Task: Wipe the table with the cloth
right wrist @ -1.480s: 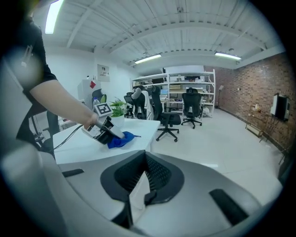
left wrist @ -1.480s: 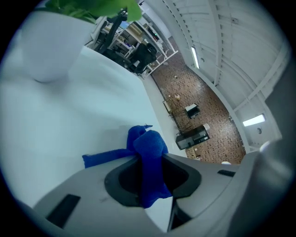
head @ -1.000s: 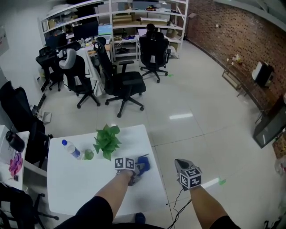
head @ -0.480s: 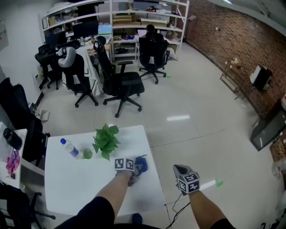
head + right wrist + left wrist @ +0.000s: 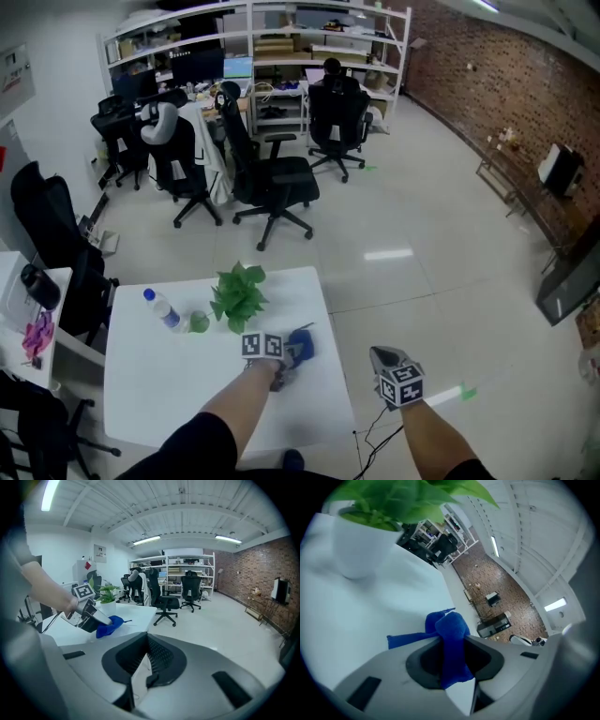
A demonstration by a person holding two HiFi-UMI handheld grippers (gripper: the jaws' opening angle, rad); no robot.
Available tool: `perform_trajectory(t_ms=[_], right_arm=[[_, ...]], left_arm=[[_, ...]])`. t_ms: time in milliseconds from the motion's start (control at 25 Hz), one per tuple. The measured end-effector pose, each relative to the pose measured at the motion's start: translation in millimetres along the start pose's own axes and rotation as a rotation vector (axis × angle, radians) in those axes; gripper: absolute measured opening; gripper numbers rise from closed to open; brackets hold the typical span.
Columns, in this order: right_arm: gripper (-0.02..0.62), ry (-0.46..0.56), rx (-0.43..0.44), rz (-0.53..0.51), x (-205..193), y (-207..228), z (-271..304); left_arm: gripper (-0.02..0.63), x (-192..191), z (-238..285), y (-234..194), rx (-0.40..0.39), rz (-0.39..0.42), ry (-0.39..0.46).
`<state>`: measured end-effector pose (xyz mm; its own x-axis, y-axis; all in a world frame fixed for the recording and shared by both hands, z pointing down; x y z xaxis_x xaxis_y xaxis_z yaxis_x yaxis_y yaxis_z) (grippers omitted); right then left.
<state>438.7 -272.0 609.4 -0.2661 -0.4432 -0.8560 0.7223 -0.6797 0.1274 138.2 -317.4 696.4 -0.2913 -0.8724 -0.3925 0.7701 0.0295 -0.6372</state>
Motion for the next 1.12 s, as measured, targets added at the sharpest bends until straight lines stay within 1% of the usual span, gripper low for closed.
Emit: perform_trajectory(t_ms=[120, 240, 320, 480, 560, 720, 800, 920, 960, 1120], right_arm=[[0.017, -0.012, -0.008, 0.005, -5.9, -1.6, -7.6], [0.017, -0.024, -0.02, 0.012, -12.0, -2.7, -20.1], [0.017, -0.033, -0.032, 0.016, -17.1, -3.3, -28.9], [0.017, -0.056, -0.044, 0.011, -26.6, 1.0, -38.8], [0.017, -0.065, -0.048, 0.007, -30.7, 2.8, -40.7], [0.017, -0.083, -0.045, -0.004, -35.1, -0.7, -47.1], [0.017, -0.087, -0.045, -0.01, -32.1, -4.6, -49.4], [0.017, -0.077, -0.036, -0.013, -25.4, -13.8, -46.3], [0.017, -0.066, -0.03, -0.012, -23.4, -18.1, -45.2], [0.017, -0.021, 0.013, -0.037, -10.7, -42.4, -41.8]], left_arm=[[0.103, -4.5, 32.5, 35.4, -0.048, 0.034, -0.031], [0.103, -13.1, 55.8, 54.9, -0.04, 0.079, -0.077], [0.103, -17.4, 63.5, 55.0, -0.011, 0.104, -0.102], [0.103, -13.2, 60.0, 45.1, 0.015, 0.097, -0.096], [0.103, -10.3, 51.2, 34.5, 0.029, 0.091, -0.081], [0.103, -13.3, 16.6, 0.5, 0.057, 0.037, -0.049], [0.103, -13.8, -7.6, -16.7, 0.088, 0.014, -0.034], [0.103, -12.9, -38.5, -31.8, 0.14, 0.018, -0.026], [0.103, -13.5, -47.3, -30.5, 0.131, 0.021, -0.018], [0.103, -21.3, -88.6, -11.3, 0.007, 0.009, 0.046]])
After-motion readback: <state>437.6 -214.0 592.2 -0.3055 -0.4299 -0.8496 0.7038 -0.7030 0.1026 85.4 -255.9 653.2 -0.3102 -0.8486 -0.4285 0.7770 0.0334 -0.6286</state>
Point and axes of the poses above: the fingertips, and each gripper's own axes: z forward along the fingers, y to its right, x out of its top, the point moved 9 cm from there along -z, backward along the fingers, and after that the axes turned 10 degrees about x, right-handed, at the moved point
